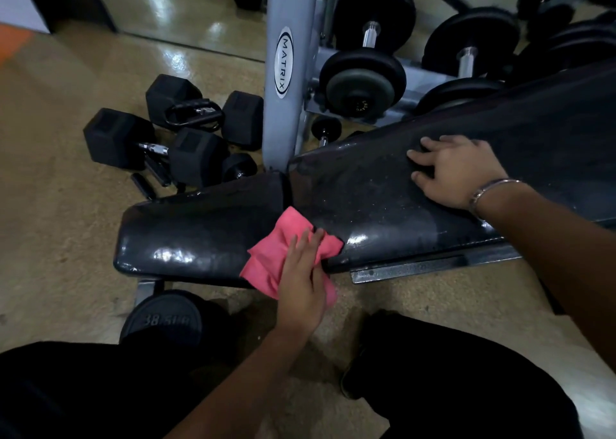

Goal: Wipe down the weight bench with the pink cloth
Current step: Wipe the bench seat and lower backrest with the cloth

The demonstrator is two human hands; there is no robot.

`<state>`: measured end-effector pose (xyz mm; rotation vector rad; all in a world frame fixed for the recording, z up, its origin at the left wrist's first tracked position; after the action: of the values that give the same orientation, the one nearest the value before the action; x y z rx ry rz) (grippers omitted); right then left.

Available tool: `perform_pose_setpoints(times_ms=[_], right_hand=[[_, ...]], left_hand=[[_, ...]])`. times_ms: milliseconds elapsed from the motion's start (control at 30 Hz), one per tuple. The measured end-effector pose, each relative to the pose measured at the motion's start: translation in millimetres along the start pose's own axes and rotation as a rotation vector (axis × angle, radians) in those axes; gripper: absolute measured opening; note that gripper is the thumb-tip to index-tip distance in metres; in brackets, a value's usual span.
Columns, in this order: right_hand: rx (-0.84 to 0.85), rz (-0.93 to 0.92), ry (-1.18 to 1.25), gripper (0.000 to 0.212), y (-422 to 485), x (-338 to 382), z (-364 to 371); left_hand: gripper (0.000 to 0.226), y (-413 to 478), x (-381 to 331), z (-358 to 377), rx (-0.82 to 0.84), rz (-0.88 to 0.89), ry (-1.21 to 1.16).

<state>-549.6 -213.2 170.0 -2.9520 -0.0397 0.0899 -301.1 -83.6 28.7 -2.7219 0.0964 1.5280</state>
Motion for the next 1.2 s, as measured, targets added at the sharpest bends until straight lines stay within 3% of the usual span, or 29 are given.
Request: perform_pose_setpoints(times_ms=[167,300,467,633,767,933,1100,1200], right_hand=[[-0.015,0.007,-0.008,0.051,-2.6,2.3,2.2],[-0.034,0.008,-0.002,0.051,-3.7,-2.5,2.2],[-0.062,-0.003,0.034,0.049,-3.3,-0.7,2.4],[-0.088,-0.003,0.055,0.049,-6.9,-3.4,2.6],[-0.074,-0.007,0.051,0.049,-4.9,-1.3,4.7],[-0.08,-0.013,0.053,0.048,-6.9,-2.3,3.9],[-0.088,-0.018,0.046,0.048,-5.0,-1.1,4.6],[-0.09,-0.018,0.051,0.048,-5.6,-2.6,4.3]], left_hand=[[0.053,31.6,9.2,-5.6,-0.039,-0.088,-0.069],[0.069,8.7,-0.8,-11.5,-0.046,-0.079,-0.191],[0.045,24.3,20.4,-19.1,-0.217,-0.262,-0.169],[0.049,7.5,-6.8,-5.8,-0.072,0.012,0.014],[0.049,40.5,1.5,-6.9,-0.106,-0.221,-0.078],[0.045,29.1,-0.9,-0.8,-0.003,-0.045,0.051],[0.044,70.8,0.4,-4.6,-0.102,-0.21,-0.056],[0.043,47.0,-9.3,-3.6,-0.018,0.0,0.051]])
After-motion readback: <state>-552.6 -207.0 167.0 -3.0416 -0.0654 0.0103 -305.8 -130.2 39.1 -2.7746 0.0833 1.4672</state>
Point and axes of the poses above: each hand's wrist, its own y-axis towards the middle knuckle, its own z-axis out of the palm, x = y × z, the point moved 10 cm from there along y, towards the middle knuckle, and after that the axes turned 9 degrees about y, right-handed, at the moved point
